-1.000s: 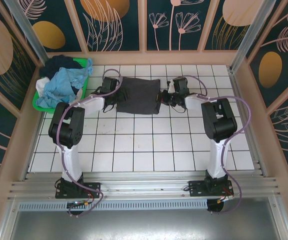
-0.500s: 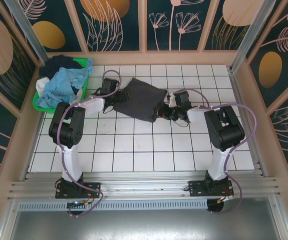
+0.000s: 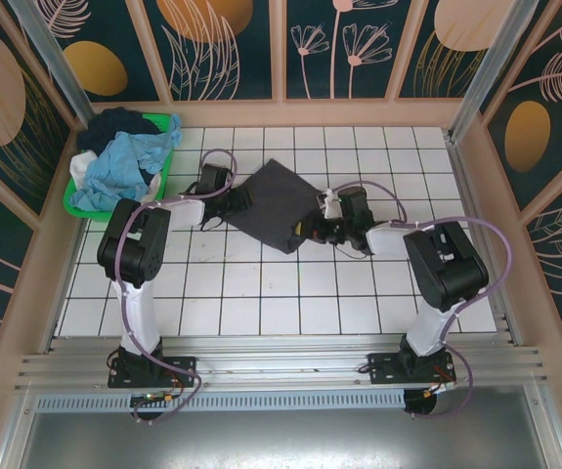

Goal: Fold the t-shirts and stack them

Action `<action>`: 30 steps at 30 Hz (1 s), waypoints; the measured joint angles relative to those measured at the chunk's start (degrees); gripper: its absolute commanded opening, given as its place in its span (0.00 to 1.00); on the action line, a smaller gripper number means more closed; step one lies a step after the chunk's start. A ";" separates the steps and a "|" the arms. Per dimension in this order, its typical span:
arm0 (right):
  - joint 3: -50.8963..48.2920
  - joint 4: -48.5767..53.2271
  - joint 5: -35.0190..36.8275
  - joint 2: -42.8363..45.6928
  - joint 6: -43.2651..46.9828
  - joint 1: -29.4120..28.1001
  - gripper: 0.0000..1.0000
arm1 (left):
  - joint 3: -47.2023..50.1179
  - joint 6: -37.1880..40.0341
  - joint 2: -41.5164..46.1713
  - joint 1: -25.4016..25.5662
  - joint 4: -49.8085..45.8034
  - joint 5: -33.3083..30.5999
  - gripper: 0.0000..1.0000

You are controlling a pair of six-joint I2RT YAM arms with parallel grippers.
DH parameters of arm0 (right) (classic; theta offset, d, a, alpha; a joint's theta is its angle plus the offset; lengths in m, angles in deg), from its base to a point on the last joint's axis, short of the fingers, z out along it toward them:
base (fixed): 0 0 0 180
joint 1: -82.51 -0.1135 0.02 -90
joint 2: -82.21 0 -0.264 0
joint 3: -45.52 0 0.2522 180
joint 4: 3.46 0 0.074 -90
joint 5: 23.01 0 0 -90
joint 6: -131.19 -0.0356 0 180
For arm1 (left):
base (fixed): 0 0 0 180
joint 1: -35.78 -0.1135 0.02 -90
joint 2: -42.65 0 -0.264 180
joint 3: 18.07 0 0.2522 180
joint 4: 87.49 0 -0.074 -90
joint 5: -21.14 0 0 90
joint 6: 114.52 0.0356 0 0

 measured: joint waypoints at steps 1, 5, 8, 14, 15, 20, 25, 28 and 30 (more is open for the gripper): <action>0.44 0.00 0.44 0.13 0.04 -1.36 0.00 | 0.26 -0.07 0.00 -0.04 0.52 0.17 0.52; 0.59 -0.09 0.90 -1.81 0.20 -4.52 0.00 | 1.38 -0.28 0.09 -0.09 2.47 0.44 0.53; -0.96 -0.48 1.18 -4.55 0.15 -4.76 0.01 | 2.03 -0.26 0.44 -0.09 3.08 0.42 0.53; -2.69 1.88 2.08 -1.60 0.87 -4.57 0.21 | 5.44 0.02 3.15 -0.09 3.06 0.44 0.54; -3.10 3.50 2.64 0.85 1.33 -4.59 0.27 | 6.40 0.17 3.87 -0.09 3.06 0.48 0.54; -3.91 9.86 8.26 17.55 2.73 -4.72 0.33 | 10.10 0.33 6.19 0.63 4.20 0.44 0.54; -1.57 10.54 15.19 20.59 2.38 -5.11 0.30 | 13.00 0.61 7.91 3.28 5.60 -0.48 0.53; 0.81 10.25 17.75 13.68 1.66 -6.03 0.25 | 15.50 0.59 9.66 5.27 6.12 -1.11 0.53; 2.67 10.67 19.43 7.48 1.27 -7.19 0.25 | 17.86 0.31 11.54 6.73 6.51 -1.64 0.53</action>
